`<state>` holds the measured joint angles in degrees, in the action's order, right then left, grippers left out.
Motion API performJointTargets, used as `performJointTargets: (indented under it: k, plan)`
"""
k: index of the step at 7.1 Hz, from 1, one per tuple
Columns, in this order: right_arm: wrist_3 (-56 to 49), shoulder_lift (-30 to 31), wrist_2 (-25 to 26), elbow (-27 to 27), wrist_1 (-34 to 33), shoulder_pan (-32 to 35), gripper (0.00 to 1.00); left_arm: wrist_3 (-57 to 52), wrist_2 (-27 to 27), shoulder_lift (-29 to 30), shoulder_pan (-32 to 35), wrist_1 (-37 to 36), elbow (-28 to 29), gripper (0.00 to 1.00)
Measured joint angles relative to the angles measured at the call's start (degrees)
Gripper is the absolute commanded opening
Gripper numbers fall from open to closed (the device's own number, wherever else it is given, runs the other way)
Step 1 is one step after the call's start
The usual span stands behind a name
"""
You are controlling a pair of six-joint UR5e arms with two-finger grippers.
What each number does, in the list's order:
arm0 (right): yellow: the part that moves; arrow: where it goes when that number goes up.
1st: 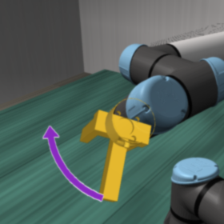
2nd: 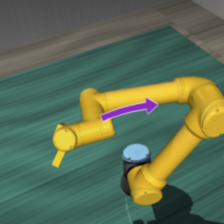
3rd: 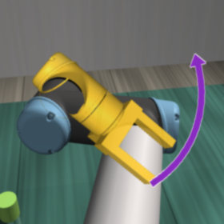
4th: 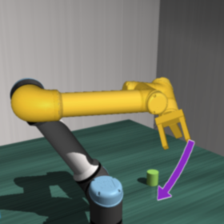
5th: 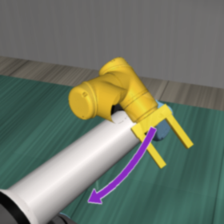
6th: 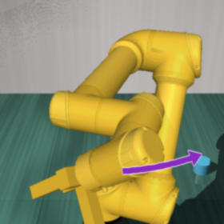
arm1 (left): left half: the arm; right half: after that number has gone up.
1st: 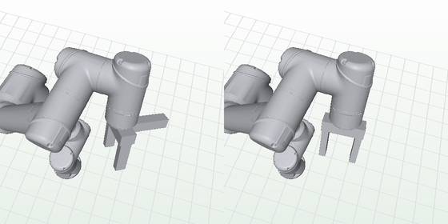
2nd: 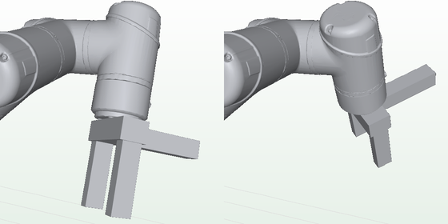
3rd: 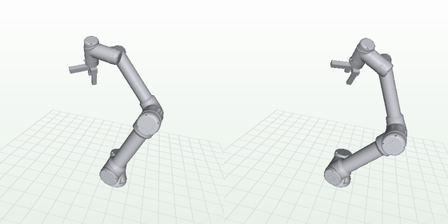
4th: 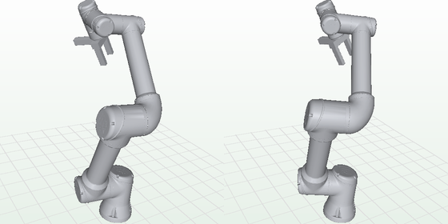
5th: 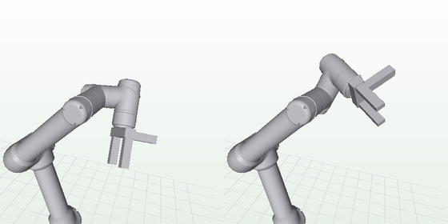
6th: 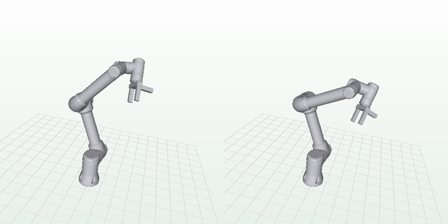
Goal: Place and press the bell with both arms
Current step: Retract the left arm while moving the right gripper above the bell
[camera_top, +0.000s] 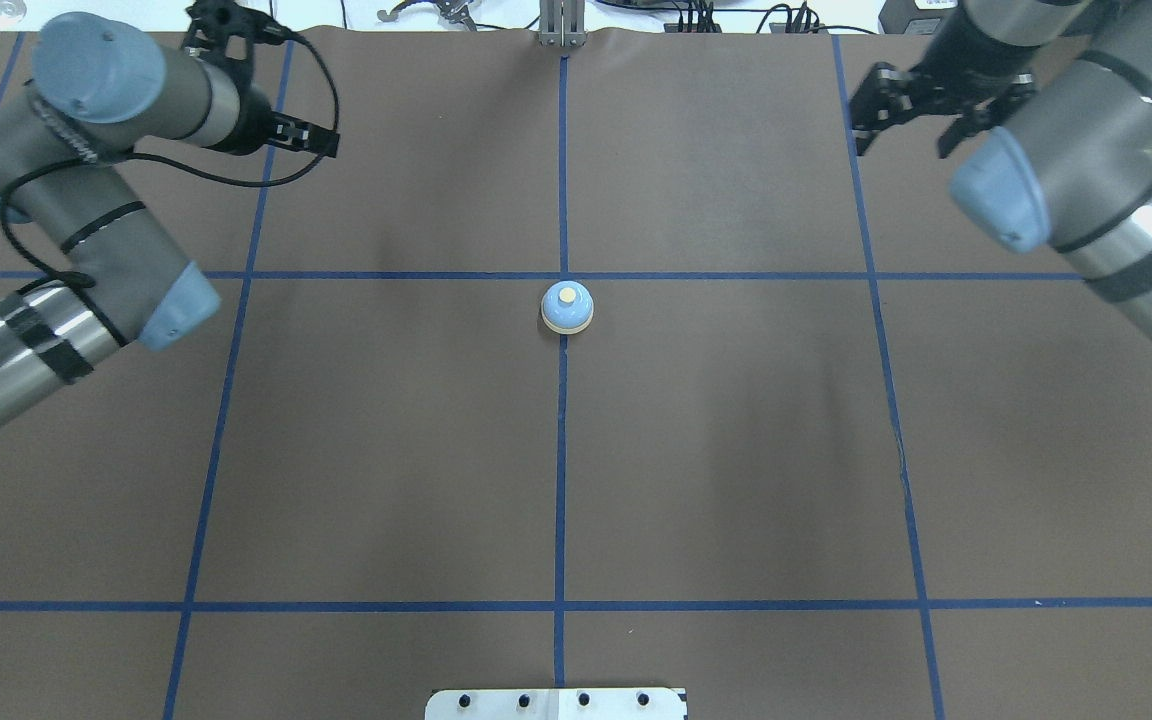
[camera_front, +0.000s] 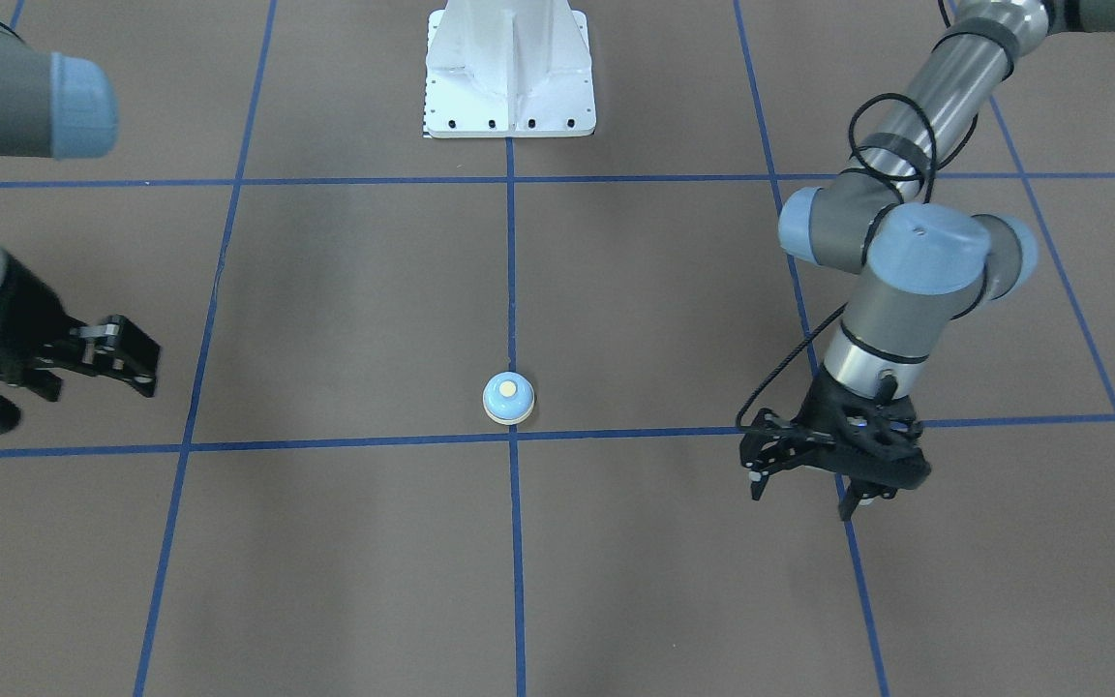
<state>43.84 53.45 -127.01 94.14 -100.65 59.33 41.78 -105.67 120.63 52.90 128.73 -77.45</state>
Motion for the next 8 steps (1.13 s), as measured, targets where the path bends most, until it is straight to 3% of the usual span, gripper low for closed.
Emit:
performJointTargets:
  k: [2, 5, 8]
  plan:
    - [7.90, -7.50, 1.29, -4.91, 1.17, -6.50, 0.00, -1.76, -3.32, -9.32, 2.83, -0.27, -6.30, 1.00]
    - [12.27, -12.27, 5.73, -7.94, 2.30, -14.33, 0.00, -8.72, -10.21, -20.15, 8.44, -0.77, -12.99, 1.00]
    - [15.10, -19.58, 9.30, -20.11, 7.80, -19.62, 0.00, -16.37, -16.26, -27.83, 14.28, -1.43, -17.15, 1.00]
